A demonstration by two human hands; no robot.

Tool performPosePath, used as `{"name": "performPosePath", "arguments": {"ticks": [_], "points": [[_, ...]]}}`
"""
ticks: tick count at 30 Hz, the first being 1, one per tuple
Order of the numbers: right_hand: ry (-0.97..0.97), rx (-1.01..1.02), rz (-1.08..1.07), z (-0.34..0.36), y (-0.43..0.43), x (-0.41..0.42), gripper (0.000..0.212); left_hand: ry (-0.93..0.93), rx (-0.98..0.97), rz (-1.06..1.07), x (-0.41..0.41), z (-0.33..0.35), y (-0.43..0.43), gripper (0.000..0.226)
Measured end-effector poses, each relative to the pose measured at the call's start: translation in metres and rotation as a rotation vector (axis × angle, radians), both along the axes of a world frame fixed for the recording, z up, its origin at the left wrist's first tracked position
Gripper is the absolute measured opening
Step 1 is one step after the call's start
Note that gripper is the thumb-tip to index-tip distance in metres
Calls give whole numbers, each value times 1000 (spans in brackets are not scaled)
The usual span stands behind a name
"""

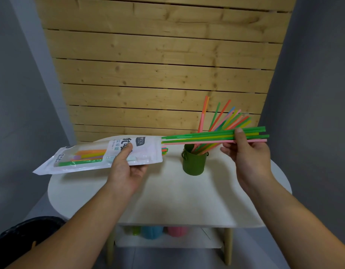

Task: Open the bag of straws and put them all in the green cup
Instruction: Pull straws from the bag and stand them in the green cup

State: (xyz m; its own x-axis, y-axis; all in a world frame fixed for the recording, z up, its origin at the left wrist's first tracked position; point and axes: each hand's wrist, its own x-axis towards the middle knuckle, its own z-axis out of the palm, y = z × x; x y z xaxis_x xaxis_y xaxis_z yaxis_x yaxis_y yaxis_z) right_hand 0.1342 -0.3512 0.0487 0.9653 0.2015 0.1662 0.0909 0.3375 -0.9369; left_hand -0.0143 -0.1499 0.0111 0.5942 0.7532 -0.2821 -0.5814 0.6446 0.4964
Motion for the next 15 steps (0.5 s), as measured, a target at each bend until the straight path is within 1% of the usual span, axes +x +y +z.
{"name": "performPosePath", "arguments": {"ticks": [6, 8, 11, 15], "points": [[-94, -113, -186, 2, -21, 14, 18, 9, -15, -15, 4, 2, -9, 35], [-138, -166, -219, 2, -24, 14, 19, 11, -11, -23, 6, 2, -14, 39], [-200, -229, -241, 0, -24, 14, 20, 12, 3, -40, 9, 1, -19, 44], [-247, -356, -193, -1, -21, 13, 21, 26, 13, -56, 11, 1, -24, 40]]}}
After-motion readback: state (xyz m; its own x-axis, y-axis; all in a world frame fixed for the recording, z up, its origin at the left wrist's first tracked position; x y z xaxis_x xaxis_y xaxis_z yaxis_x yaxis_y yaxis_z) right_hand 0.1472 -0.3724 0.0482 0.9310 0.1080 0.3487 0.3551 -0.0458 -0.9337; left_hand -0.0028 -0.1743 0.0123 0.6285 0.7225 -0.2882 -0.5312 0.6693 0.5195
